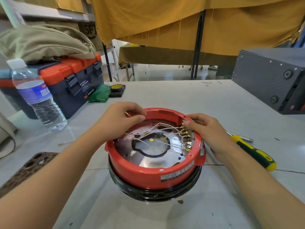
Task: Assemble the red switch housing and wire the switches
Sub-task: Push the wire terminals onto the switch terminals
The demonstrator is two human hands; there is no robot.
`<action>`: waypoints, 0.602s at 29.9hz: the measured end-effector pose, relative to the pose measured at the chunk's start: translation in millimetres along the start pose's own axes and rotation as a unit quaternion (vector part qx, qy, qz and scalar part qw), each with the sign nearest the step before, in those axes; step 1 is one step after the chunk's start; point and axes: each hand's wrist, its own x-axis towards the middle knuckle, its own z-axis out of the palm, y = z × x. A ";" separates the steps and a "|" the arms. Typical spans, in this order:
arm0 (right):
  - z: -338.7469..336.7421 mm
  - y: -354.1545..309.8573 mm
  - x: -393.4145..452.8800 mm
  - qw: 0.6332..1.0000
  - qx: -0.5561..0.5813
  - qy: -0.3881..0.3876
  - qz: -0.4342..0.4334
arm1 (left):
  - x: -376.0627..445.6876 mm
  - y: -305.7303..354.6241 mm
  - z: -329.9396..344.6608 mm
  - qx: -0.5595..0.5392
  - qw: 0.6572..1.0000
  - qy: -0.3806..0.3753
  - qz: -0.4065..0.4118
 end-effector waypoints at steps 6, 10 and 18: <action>3.6 -1.9 0.1 0.995 0.069 -0.063 0.044 | -22.5 -42.4 -23.6 -0.073 0.988 0.105 -0.080; 6.1 -1.3 3.2 0.997 0.067 -0.033 0.034 | -27.6 -72.5 -30.2 -0.071 0.975 0.163 -0.136; -0.3 6.3 9.5 0.998 0.049 -0.042 0.020 | -31.8 -105.9 -11.7 0.057 0.970 0.150 -0.184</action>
